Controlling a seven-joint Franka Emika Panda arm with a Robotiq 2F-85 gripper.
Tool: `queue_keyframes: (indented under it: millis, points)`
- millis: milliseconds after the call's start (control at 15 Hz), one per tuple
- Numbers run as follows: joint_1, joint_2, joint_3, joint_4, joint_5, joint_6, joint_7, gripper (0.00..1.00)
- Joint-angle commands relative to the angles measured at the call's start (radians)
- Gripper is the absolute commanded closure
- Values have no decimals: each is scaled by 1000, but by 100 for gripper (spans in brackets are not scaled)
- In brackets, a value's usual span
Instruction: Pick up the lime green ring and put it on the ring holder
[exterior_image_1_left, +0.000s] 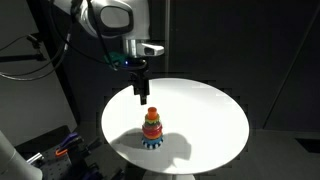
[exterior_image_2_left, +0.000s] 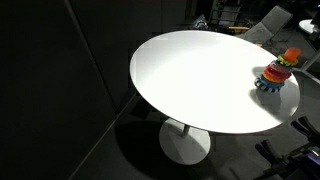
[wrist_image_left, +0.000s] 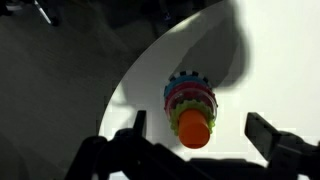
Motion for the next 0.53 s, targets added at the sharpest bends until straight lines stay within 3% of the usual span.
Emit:
queue_keyframes:
  millis: [0, 267, 467]
  points:
    - [5, -65, 8, 45, 25, -127, -20, 0]
    - [5, -108, 6, 81, 35, -183, -43, 0]
    - [-1, -105, 12, 66, 15, -149, -22, 0]
